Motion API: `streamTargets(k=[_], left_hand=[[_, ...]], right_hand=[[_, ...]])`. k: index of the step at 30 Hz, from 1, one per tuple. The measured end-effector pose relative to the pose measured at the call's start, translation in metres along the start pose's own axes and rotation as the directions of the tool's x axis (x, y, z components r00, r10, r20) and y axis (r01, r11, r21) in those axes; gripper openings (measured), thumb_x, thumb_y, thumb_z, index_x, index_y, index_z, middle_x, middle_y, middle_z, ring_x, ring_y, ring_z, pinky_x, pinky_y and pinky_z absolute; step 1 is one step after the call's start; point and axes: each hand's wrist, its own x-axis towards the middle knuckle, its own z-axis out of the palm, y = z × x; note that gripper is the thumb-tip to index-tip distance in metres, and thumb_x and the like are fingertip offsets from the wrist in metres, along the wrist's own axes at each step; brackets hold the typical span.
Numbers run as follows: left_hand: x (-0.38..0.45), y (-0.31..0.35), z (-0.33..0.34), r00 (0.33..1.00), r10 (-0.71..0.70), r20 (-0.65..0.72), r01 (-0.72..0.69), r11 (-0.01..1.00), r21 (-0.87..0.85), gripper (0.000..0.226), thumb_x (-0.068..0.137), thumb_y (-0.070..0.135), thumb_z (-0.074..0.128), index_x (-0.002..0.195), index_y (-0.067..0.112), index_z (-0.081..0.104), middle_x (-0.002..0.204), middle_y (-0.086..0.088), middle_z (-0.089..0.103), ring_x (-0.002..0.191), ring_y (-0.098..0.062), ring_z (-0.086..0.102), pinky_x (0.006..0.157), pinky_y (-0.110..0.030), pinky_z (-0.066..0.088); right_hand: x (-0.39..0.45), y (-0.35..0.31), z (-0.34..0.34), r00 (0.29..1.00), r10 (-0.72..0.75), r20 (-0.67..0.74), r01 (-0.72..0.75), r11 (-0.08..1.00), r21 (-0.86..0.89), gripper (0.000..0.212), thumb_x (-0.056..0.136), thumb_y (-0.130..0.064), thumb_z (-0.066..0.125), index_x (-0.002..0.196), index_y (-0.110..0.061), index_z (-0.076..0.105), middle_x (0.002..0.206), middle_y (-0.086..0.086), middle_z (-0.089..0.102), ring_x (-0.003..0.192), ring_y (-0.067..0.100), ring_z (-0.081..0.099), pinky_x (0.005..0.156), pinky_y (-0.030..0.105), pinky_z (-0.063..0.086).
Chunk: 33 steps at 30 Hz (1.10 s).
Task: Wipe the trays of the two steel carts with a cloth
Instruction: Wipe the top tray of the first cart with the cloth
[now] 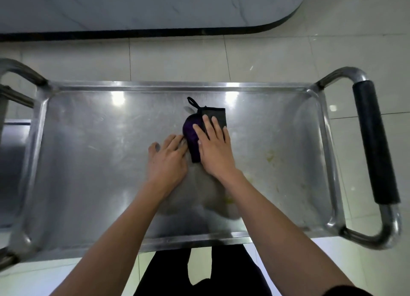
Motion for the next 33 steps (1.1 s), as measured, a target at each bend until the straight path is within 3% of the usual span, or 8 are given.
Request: streamTargets(k=[7, 13, 18, 26, 33], left_hand=[[0.001, 0.012, -0.001, 0.998, -0.045, 0.038, 0.043, 0.998, 0.047, 0.044, 0.093, 0.031, 0.045, 0.135, 0.021, 0.055, 0.153, 0.000, 0.041, 0.144, -0.019, 0.030, 0.108, -0.057, 0.029], [0.000, 0.072, -0.001, 0.999, -0.036, 0.035, 0.035, 0.999, 0.003, 0.044, 0.094, 0.032, 0.046, 0.134, 0.016, 0.053, 0.147, -0.005, 0.042, 0.139, -0.026, 0.032, 0.110, -0.052, 0.029], [0.004, 0.122, 0.008, 0.997, -0.034, 0.072, 0.035, 0.999, -0.022, 0.040, 0.096, 0.032, 0.045, 0.131, 0.015, 0.052, 0.147, -0.006, 0.039, 0.138, -0.026, 0.030, 0.108, -0.047, 0.031], [0.006, 0.146, 0.012, 0.991, -0.119, 0.053, 0.119, 0.993, -0.012, 0.041, 0.094, 0.030, 0.047, 0.129, 0.010, 0.057, 0.148, -0.011, 0.038, 0.140, -0.028, 0.032, 0.106, -0.050, 0.033], [0.002, 0.147, 0.016, 0.993, -0.119, 0.021, 0.119, 0.993, -0.010, 0.033, 0.090, 0.027, 0.045, 0.117, 0.013, 0.060, 0.137, -0.005, 0.045, 0.132, -0.025, 0.037, 0.098, -0.054, 0.037]], right_hand=[[-0.019, 0.030, -0.005, 0.998, 0.063, -0.029, -0.063, 0.998, 0.019, 0.051, 0.105, -0.030, 0.029, 0.156, -0.029, 0.024, 0.168, 0.001, 0.002, 0.154, 0.021, -0.005, 0.124, 0.048, 0.008], [-0.049, 0.086, -0.014, 0.991, 0.126, -0.047, -0.123, 0.991, 0.046, 0.051, 0.105, -0.032, 0.026, 0.156, -0.030, 0.026, 0.168, 0.000, 0.002, 0.154, 0.020, -0.004, 0.124, 0.047, 0.006], [-0.083, 0.148, -0.026, 0.976, 0.212, -0.057, -0.208, 0.976, 0.070, 0.050, 0.106, -0.030, 0.030, 0.156, -0.031, 0.026, 0.168, -0.001, 0.003, 0.154, 0.020, -0.004, 0.124, 0.047, 0.007], [-0.135, 0.254, -0.042, 0.931, 0.353, -0.089, -0.348, 0.935, 0.065, 0.050, 0.107, -0.027, 0.029, 0.156, -0.028, 0.023, 0.168, 0.002, 0.002, 0.154, 0.023, -0.004, 0.124, 0.050, 0.007], [-0.144, 0.260, -0.038, 0.928, 0.357, -0.104, -0.354, 0.934, 0.046, 0.051, 0.106, -0.025, 0.031, 0.156, -0.027, 0.024, 0.168, 0.003, 0.003, 0.154, 0.025, -0.003, 0.123, 0.052, 0.008]])
